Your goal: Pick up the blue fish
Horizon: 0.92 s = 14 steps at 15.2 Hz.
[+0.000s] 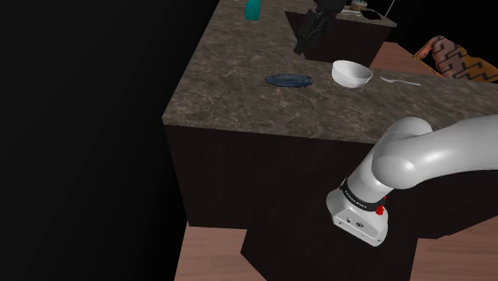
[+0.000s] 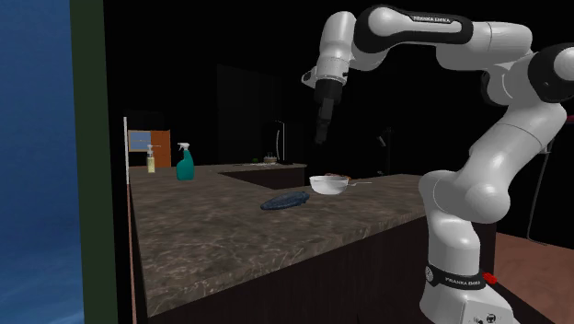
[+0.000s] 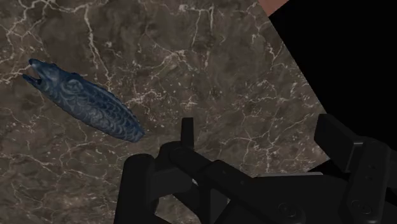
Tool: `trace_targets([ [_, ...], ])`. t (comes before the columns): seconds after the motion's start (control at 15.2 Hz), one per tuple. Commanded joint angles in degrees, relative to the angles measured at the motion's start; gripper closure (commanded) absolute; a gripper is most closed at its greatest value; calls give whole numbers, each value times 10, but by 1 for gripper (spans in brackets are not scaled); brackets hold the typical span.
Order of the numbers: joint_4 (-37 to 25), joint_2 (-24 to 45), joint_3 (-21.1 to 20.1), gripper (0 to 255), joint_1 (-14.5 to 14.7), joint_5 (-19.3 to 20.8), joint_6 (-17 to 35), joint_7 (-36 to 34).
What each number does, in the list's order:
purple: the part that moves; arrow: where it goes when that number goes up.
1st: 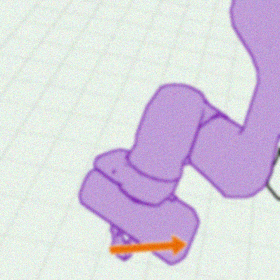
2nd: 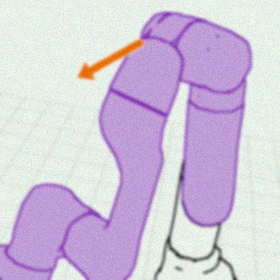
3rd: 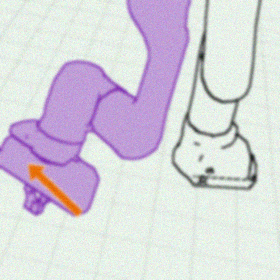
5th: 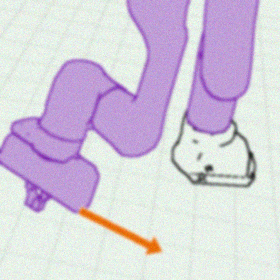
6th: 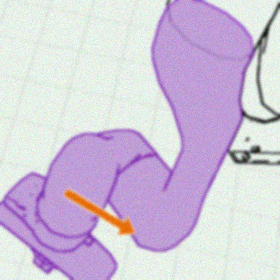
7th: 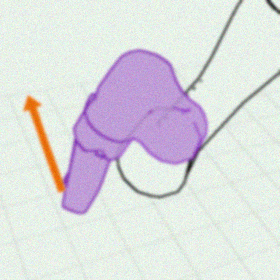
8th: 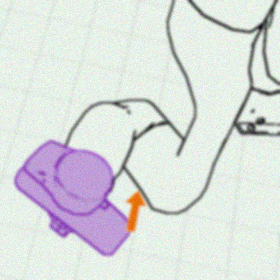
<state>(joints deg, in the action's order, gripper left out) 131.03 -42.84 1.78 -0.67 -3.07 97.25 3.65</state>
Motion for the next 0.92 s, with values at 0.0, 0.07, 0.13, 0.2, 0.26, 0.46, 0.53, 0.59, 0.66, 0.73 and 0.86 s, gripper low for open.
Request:
trace_targets([
  [0.0, 0, 0, 0, 0, 0, 0, 0, 0],
  [0.07, 2, 10, 14, 0, 2, 8, 2, 29],
  [0.13, 3, 20, 28, 0, 5, 15, 4, 57],
  [0.2, 4, 32, 41, 0, 7, 23, 7, 86],
  [0.26, 3, 45, 55, 0, 10, 31, 9, 114],
  [0.46, -5, 89, 93, 0, 17, 53, 19, 199],
  [0.53, -9, 105, 106, 0, 19, 59, 22, 227],
  [0.59, -14, 122, 117, 0, 21, 66, 26, 255],
  [0.66, -20, 140, 129, 0, 24, 72, 30, 283],
  [0.73, -27, 159, 140, 0, 26, 77, 34, 310],
  [0.86, -42, 199, 161, 0, 31, 86, 43, 365],
])
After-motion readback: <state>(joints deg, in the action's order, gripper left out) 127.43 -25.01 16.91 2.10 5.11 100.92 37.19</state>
